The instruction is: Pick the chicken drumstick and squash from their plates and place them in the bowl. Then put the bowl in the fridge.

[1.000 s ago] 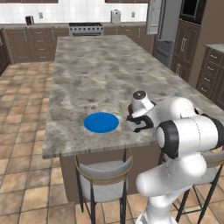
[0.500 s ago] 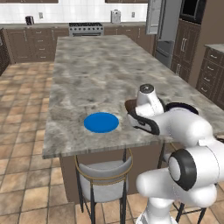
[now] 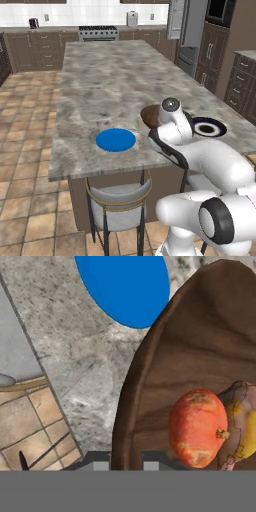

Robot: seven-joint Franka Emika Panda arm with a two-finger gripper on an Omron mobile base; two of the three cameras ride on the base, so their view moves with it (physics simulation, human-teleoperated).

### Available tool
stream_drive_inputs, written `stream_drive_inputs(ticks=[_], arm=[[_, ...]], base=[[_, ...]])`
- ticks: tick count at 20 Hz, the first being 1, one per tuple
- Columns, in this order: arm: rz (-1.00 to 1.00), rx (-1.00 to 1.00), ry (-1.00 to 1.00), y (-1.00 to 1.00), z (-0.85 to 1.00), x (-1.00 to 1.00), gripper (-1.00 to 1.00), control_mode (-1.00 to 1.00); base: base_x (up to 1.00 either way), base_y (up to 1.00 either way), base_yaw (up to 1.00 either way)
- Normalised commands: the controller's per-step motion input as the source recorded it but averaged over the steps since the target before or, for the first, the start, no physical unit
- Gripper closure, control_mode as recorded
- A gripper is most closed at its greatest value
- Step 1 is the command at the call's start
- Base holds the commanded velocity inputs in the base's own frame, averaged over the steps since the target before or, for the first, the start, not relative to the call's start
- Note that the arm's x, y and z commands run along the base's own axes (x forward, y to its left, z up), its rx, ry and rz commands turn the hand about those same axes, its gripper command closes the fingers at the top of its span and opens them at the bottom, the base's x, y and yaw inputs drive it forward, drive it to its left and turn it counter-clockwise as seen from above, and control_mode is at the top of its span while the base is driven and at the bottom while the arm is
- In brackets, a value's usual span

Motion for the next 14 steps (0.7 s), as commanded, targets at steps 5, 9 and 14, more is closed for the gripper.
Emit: stream_drive_inputs(ticks=[5, 9, 14], arm=[[0.08, 0.0, 0.0, 0.0, 0.27, -0.15, 1.0, -1.0], [0.14, 0.0, -0.03, 0.0, 0.21, -0.3, 1.0, -1.0], [0.17, -0.01, -0.05, -0.06, 0.16, -0.42, 1.0, -1.0]], base=[[0.0, 0.0, 0.0], [0.0, 0.0, 0.0], [0.0, 0.0, 0.0]])
